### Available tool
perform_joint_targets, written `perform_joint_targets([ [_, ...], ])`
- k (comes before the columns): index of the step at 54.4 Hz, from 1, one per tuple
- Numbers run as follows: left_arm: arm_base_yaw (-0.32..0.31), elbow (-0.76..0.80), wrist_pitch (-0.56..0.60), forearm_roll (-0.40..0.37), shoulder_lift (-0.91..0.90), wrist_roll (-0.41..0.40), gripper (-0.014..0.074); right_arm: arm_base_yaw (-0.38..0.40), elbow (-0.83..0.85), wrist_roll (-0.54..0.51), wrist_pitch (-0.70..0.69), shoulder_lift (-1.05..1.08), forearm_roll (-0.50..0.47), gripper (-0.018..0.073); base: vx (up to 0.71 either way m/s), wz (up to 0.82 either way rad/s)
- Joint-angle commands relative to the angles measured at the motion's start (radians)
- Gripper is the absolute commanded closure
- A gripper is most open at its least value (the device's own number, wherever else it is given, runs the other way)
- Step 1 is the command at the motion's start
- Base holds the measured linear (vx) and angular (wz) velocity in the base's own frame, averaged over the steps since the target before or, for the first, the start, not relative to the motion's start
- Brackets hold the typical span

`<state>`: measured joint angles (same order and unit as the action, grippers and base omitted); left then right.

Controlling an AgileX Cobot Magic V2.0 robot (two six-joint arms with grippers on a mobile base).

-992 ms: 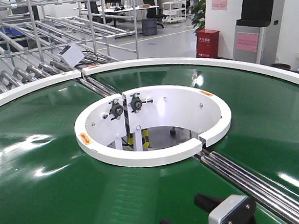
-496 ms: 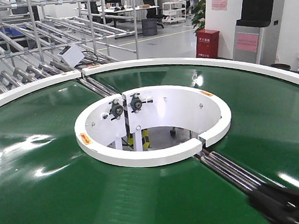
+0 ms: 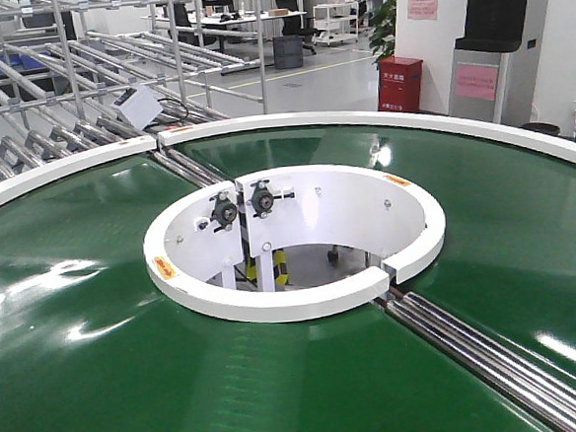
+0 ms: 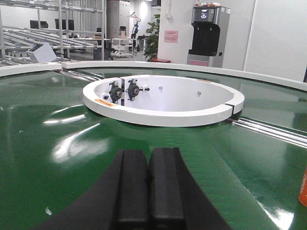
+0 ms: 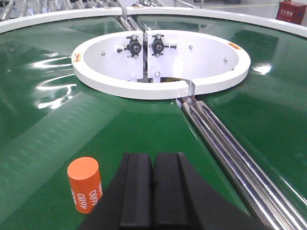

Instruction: Grab orange capacitor from left shelf to right conveyor

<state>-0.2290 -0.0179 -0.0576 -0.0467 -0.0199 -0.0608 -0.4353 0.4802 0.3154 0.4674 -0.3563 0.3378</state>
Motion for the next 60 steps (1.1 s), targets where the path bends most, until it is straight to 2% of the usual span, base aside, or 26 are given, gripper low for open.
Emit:
perform_joint_targets([
  [1, -0.008, 0.030, 0.082, -0.005, -0.004, -0.006, 0.0603, 0.004, 0.025, 0.000, -0.070, -0.002, 0.014, 0.0571, 0.00, 0.00],
  [12, -0.008, 0.030, 0.082, -0.005, -0.004, -0.006, 0.0603, 0.004, 0.025, 0.000, -0.067, -0.002, 0.016, 0.0571, 0.00, 0.00],
  [16, -0.008, 0.030, 0.082, -0.005, -0.004, -0.006, 0.0603, 0.004, 0.025, -0.015, -0.065, -0.002, 0.031, 0.0571, 0.00, 0.00],
  [21, -0.008, 0.030, 0.082, -0.005, -0.004, -0.006, 0.0603, 0.015, 0.013, -0.072, -0.085, -0.002, -0.009, 0.0571, 0.00, 0.00],
  [28, -0.008, 0.030, 0.082, -0.005, -0.004, -0.006, 0.0603, 0.103, -0.084, -0.189, -0.225, -0.001, -0.114, 0.0571, 0.00, 0.00],
  [37, -0.008, 0.030, 0.082, -0.005, -0.004, -0.006, 0.0603, 0.284, -0.264, -0.194, -0.359, 0.093, -0.217, 0.0571, 0.00, 0.00],
  [43, -0.008, 0.030, 0.082, -0.005, -0.004, -0.006, 0.0603, 0.390, -0.388, -0.195, -0.414, 0.225, -0.218, 0.0571, 0.00, 0.00],
  [50, -0.008, 0.030, 0.082, -0.005, -0.004, -0.006, 0.0603, 0.436, -0.495, -0.196, -0.448, 0.373, -0.235, 0.0571, 0.00, 0.00],
  [53, -0.008, 0.030, 0.081, -0.005, -0.005, -0.006, 0.0603, 0.443, -0.525, -0.195, -0.490, 0.375, -0.238, 0.0571, 0.00, 0.00],
  [60, -0.008, 0.030, 0.081, -0.005, -0.005, -0.006, 0.0603, 0.443, -0.522, -0.195, -0.485, 0.370, -0.237, 0.0571, 0.00, 0.00],
])
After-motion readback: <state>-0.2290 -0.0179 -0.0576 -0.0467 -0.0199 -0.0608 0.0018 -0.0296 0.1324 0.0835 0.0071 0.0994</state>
